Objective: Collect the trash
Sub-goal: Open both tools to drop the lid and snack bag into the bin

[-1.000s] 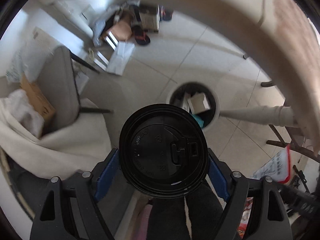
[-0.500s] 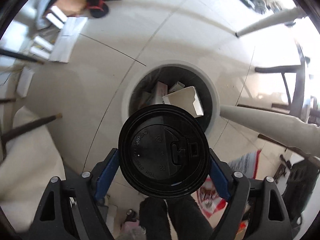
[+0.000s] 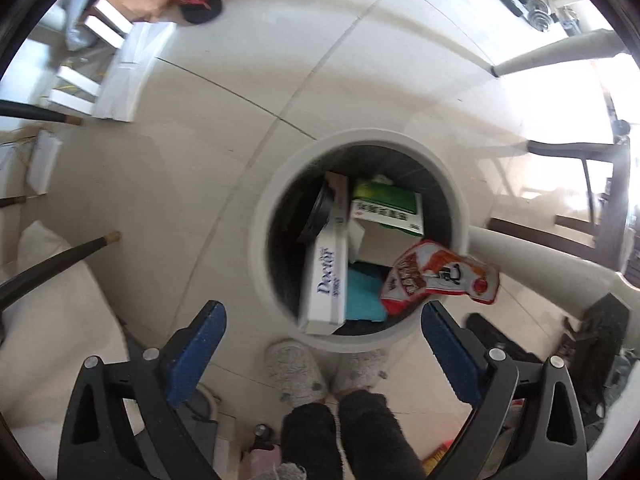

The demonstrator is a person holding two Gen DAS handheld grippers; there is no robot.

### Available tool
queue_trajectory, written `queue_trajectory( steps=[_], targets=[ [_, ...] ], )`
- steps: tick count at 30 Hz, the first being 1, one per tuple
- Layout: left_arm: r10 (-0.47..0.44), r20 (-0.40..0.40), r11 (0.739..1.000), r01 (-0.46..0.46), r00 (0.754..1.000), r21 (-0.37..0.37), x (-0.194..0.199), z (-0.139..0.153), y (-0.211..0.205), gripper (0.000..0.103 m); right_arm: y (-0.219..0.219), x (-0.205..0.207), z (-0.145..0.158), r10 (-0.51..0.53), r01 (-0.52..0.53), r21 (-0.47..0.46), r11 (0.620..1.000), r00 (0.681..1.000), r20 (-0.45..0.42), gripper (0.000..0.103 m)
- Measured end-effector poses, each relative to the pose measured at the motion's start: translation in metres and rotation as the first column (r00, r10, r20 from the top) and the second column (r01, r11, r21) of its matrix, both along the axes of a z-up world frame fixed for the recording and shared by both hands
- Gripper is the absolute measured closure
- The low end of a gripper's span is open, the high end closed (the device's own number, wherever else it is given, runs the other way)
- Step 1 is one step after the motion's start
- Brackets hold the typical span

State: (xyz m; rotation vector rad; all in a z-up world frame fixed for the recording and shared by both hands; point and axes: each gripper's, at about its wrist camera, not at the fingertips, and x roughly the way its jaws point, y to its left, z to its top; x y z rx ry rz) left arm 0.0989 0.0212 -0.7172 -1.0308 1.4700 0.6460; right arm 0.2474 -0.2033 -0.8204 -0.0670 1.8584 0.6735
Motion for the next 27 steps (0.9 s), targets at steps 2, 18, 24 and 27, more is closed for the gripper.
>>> queue_trajectory(
  steps=[2, 18, 24, 27],
  targets=[
    [-0.014, -0.038, 0.996, 0.017, 0.999, 0.084, -0.006, 0.011, -0.007, 0.003, -0.008, 0.001, 0.008, 0.022, -0.021, -0.015, 1.000, 1.000, 0.022, 0.026],
    [-0.041, -0.157, 0.955, 0.085, 0.987, 0.285, -0.053, 0.113, -0.079, 0.003, -0.043, -0.042, 0.133, 0.314, -0.236, -0.239, 0.942, 0.869, 0.382, 0.002],
    [-0.050, -0.123, 0.953, 0.084, 0.991, 0.291, -0.059, 0.175, -0.103, 0.003, -0.056, -0.051, 0.209, 0.332, -0.263, -0.214, 0.941, 0.839, 0.431, 0.002],
    [-0.067, -0.112, 0.949, 0.099, 0.991, 0.301, -0.061, 0.210, -0.115, 0.003, -0.063, -0.051, 0.251, 0.332, -0.272, -0.195, 0.942, 0.833, 0.442, 0.002]
  ],
)
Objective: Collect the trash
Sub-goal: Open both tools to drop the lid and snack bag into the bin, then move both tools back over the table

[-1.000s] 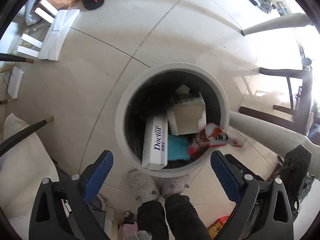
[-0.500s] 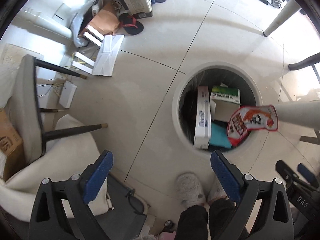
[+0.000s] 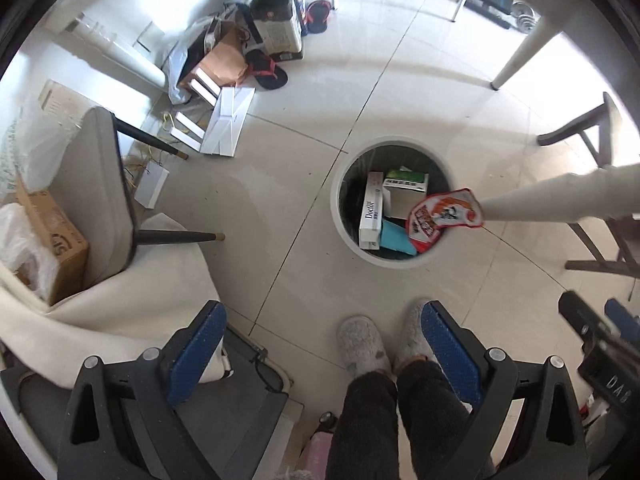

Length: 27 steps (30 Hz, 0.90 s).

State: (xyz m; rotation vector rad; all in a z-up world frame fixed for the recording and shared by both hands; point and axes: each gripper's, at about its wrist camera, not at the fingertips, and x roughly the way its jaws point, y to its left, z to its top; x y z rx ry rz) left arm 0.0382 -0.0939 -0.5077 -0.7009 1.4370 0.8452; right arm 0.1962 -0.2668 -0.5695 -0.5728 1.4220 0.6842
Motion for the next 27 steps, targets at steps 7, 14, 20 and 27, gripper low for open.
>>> queue_trajectory(
  steps=[7, 14, 20, 27],
  targets=[
    [-0.025, 0.031, 1.000, 0.025, 0.999, 0.016, -0.008, 0.083, -0.018, 0.003, -0.013, -0.004, 0.111, 0.032, -0.032, 0.047, 0.998, 0.999, -0.004, 0.002],
    [-0.003, 0.068, 1.000, 0.002, 0.998, 0.016, -0.027, 0.160, -0.028, 0.003, -0.020, -0.015, 0.209, 0.081, -0.079, 0.059, 0.995, 0.996, -0.029, 0.002],
    [0.013, 0.118, 0.999, -0.018, 0.993, 0.047, -0.038, 0.222, -0.027, 0.003, -0.022, -0.021, 0.288, 0.130, -0.125, 0.088, 0.988, 0.990, -0.057, 0.002],
    [0.033, 0.207, 0.981, -0.071, 0.978, 0.180, -0.025, 0.294, 0.014, 0.000, 0.005, -0.002, 0.360, 0.117, -0.093, 0.222, 0.971, 0.989, -0.096, 0.002]
  ],
)
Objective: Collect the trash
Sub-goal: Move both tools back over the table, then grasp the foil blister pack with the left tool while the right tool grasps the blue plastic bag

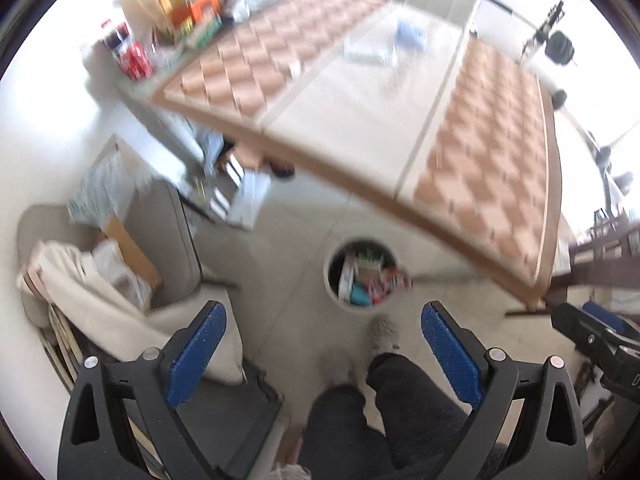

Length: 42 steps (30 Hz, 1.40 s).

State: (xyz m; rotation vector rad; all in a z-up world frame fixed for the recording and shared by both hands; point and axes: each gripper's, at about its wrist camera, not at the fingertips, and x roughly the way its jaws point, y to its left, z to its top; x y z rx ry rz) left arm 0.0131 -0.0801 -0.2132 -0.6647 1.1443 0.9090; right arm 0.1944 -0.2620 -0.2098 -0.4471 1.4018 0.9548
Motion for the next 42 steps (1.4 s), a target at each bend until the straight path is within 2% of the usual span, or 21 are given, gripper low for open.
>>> queue_trajectory(
  steps=[3, 7, 12, 16, 18, 23, 27, 30, 31, 33, 34, 35, 36, 37, 38, 40, 42],
  targets=[
    [0.026, -0.002, 0.997, -0.026, 1.000, 0.068, 0.014, 0.019, 0.032, 0.000, 0.031, 0.018, 0.021, -0.005, 0.005, 0.044, 0.999, 1.000, -0.013, 0.002],
    [0.088, -0.019, 0.993, -0.086, 0.996, 0.084, 0.037, 0.024, 0.087, 0.000, 0.089, 0.059, 0.031, 0.003, -0.002, 0.070, 0.998, 1.000, -0.010, 0.002],
    [0.235, -0.013, 0.972, -0.235, 0.972, -0.013, 0.078, 0.004, 0.167, 0.000, 0.173, 0.131, 0.019, -0.003, 0.004, 0.053, 0.999, 1.000, -0.019, 0.002],
    [0.369, -0.005, 0.918, -0.365, 0.929, -0.152, 0.120, -0.030, 0.232, 0.000, 0.263, 0.203, -0.002, -0.016, 0.017, 0.025, 1.000, 0.999, -0.044, 0.002],
    [0.431, -0.009, 0.877, -0.421, 0.902, -0.233, 0.144, -0.053, 0.266, 0.000, 0.307, 0.233, -0.016, -0.020, 0.021, 0.014, 1.000, 0.999, -0.032, 0.002],
    [0.596, 0.003, 0.729, -0.539, 0.803, -0.422, 0.188, -0.109, 0.336, 0.001, 0.438, 0.307, -0.073, -0.031, 0.029, -0.036, 0.999, 0.997, -0.074, 0.002],
    [0.707, -0.017, 0.587, -0.601, 0.707, -0.542, 0.204, -0.149, 0.368, 0.001, 0.520, 0.326, -0.126, -0.007, -0.001, -0.097, 0.995, 0.996, -0.085, 0.002],
    [0.774, -0.035, 0.484, -0.627, 0.632, -0.610, 0.205, -0.171, 0.377, 0.001, 0.556, 0.329, -0.161, -0.001, -0.012, -0.127, 0.992, 0.995, -0.100, 0.002],
    [0.789, -0.044, 0.458, -0.635, 0.612, -0.622, 0.205, -0.176, 0.378, 0.001, 0.562, 0.328, -0.170, 0.005, -0.020, -0.132, 0.991, 0.994, -0.107, 0.003],
    [0.815, -0.057, 0.411, -0.645, 0.577, -0.644, 0.207, -0.186, 0.381, 0.001, 0.573, 0.321, -0.187, 0.038, -0.054, -0.150, 0.987, 0.993, -0.108, 0.019],
    [0.820, -0.064, 0.399, -0.649, 0.568, -0.648, 0.209, -0.190, 0.383, 0.001, 0.578, 0.315, -0.185, 0.072, -0.081, -0.135, 0.987, 0.995, -0.069, 0.025],
    [0.820, -0.075, 0.391, -0.652, 0.567, -0.649, 0.211, -0.193, 0.385, 0.001, 0.583, 0.310, -0.182, 0.123, -0.128, -0.111, 0.986, 0.991, -0.052, 0.058],
    [0.817, -0.094, 0.392, -0.667, 0.569, -0.633, 0.214, -0.193, 0.387, 0.002, 0.585, 0.307, -0.181, 0.154, -0.159, -0.109, 0.981, 0.987, -0.051, 0.067],
    [0.810, -0.098, 0.406, -0.673, 0.578, -0.618, 0.218, -0.192, 0.390, 0.002, 0.584, 0.307, -0.178, 0.162, -0.167, -0.110, 0.980, 0.986, -0.047, 0.069],
    [0.795, -0.104, 0.429, -0.675, 0.598, -0.601, 0.223, -0.191, 0.394, 0.002, 0.582, 0.308, -0.176, 0.172, -0.175, -0.107, 0.979, 0.984, -0.036, 0.074],
    [0.731, -0.109, 0.527, -0.658, 0.674, -0.538, 0.240, -0.188, 0.400, 0.002, 0.575, 0.315, -0.168, 0.190, -0.188, -0.095, 0.978, 0.982, 0.011, 0.079],
    [0.611, -0.135, 0.660, -0.596, 0.780, -0.457, 0.264, -0.186, 0.402, 0.002, 0.563, 0.327, -0.162, 0.179, -0.176, -0.093, 0.980, 0.984, 0.026, 0.079]
  ],
)
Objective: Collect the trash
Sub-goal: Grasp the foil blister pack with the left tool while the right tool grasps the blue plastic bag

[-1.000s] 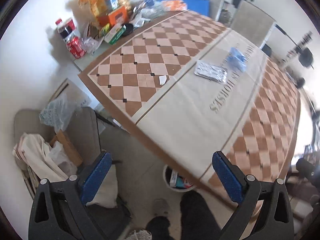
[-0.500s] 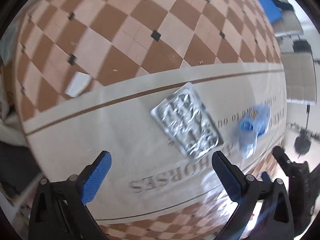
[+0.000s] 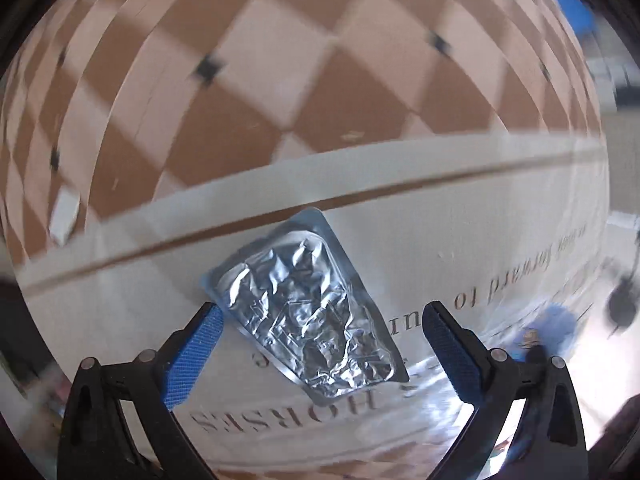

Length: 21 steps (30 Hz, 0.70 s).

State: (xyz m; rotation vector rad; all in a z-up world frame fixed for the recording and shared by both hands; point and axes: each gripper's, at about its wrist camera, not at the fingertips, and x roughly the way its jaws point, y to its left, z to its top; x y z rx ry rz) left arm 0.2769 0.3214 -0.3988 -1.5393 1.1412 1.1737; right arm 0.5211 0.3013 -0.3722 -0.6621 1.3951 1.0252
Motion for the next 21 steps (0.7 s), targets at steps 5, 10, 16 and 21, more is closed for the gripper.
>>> queue_trajectory(
  steps=[5, 10, 16, 21],
  targets=[
    [-0.356, -0.121, 0.924, 0.369, 0.927, 0.105, 0.045, 0.005, -0.024, 0.007, -0.037, 0.034, 0.012, -0.074, 0.074, 0.013, 0.997, 0.997, -0.027, 0.079],
    [-0.421, -0.107, 0.899, 0.430, 0.901, 0.086, 0.045, 0.005, -0.039, 0.013, -0.075, 0.056, 0.021, -0.131, 0.132, 0.024, 0.991, 0.990, -0.054, 0.079],
    [-0.215, -0.047, 0.971, 0.219, 0.975, 0.094, 0.001, 0.012, -0.032, 0.030, -0.103, 0.059, 0.003, -0.182, 0.182, -0.011, 0.983, 0.979, -0.088, 0.079],
    [-0.246, -0.038, 0.961, 0.249, 0.968, 0.123, -0.008, 0.016, -0.043, 0.039, -0.111, 0.048, 0.002, -0.169, 0.169, -0.012, 0.986, 0.981, -0.089, 0.080]
  ],
)
